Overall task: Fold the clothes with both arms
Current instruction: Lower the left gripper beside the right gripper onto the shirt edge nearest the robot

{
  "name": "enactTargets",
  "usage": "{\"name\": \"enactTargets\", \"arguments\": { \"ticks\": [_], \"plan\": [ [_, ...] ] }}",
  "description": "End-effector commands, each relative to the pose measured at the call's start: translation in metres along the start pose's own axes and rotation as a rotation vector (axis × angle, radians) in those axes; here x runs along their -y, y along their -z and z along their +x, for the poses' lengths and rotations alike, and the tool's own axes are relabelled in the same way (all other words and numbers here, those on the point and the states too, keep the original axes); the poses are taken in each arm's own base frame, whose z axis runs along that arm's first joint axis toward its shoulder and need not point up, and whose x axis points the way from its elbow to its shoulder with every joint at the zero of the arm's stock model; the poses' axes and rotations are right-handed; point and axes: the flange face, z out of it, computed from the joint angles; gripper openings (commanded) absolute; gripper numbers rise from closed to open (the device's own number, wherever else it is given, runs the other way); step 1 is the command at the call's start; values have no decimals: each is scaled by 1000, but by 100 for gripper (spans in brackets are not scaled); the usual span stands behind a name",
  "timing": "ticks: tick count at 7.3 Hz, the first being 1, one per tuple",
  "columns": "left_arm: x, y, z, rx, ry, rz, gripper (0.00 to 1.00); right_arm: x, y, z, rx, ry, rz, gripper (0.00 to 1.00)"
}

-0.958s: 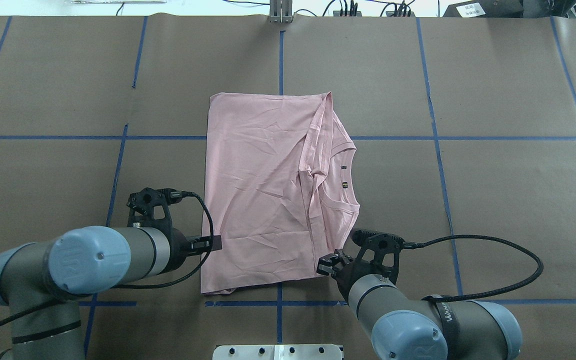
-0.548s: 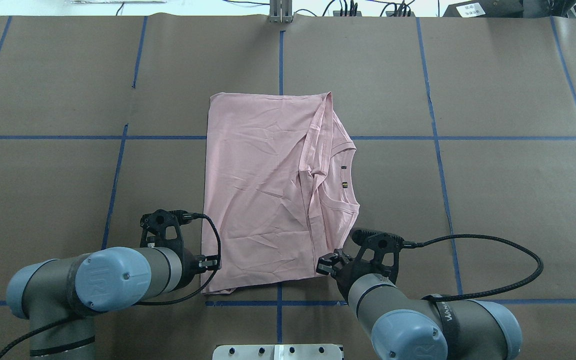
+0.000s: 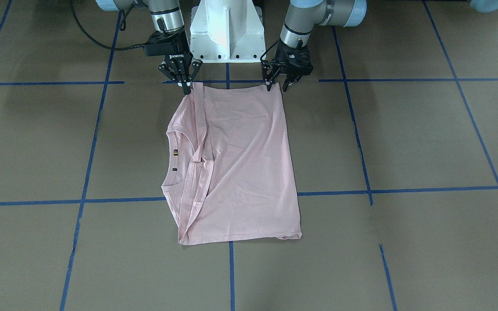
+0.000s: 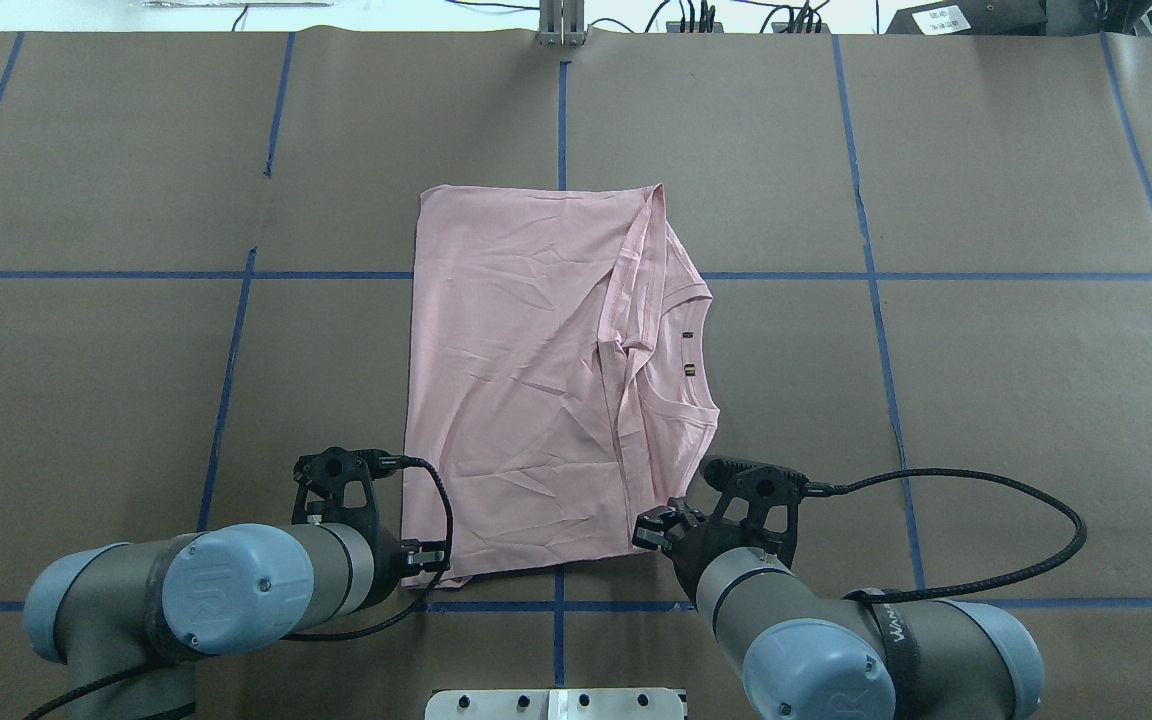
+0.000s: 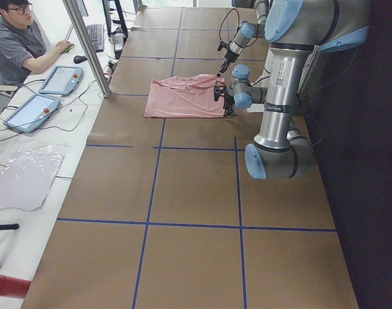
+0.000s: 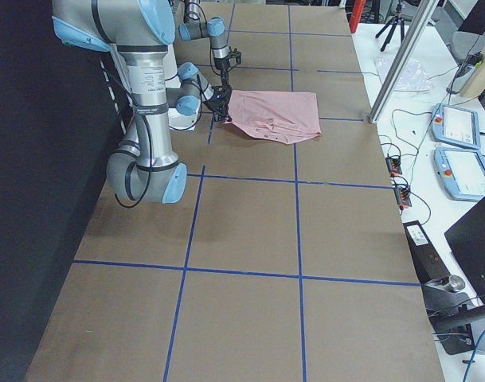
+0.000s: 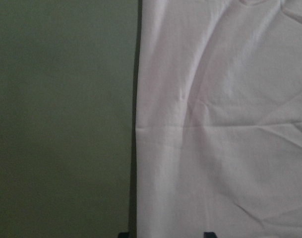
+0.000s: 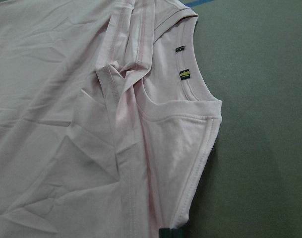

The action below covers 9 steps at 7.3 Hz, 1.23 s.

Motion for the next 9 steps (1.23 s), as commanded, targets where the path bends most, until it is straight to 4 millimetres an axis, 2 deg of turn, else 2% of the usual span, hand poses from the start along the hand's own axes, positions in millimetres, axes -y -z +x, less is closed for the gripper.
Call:
{"name": "enactTargets", "arguments": {
  "ticks": [1, 2, 6, 8, 9],
  "plan": [
    [-13, -3, 2, 2, -9, -17, 57, 0, 0, 0, 0, 0, 0, 0],
    [-14, -4, 2, 2, -9, -18, 52, 0, 1, 0, 1, -1, 0, 0],
    [-20, -7, 0, 10, -13, -26, 51, -1, 1, 0, 2, 0, -1, 0],
    [-20, -8, -2, 13, -13, -26, 39, 0, 1, 0, 1, -1, 0, 0],
    [-20, -8, -1, 12, -13, -26, 22, 0, 0, 0, 0, 0, 2, 0]
  ]
}}
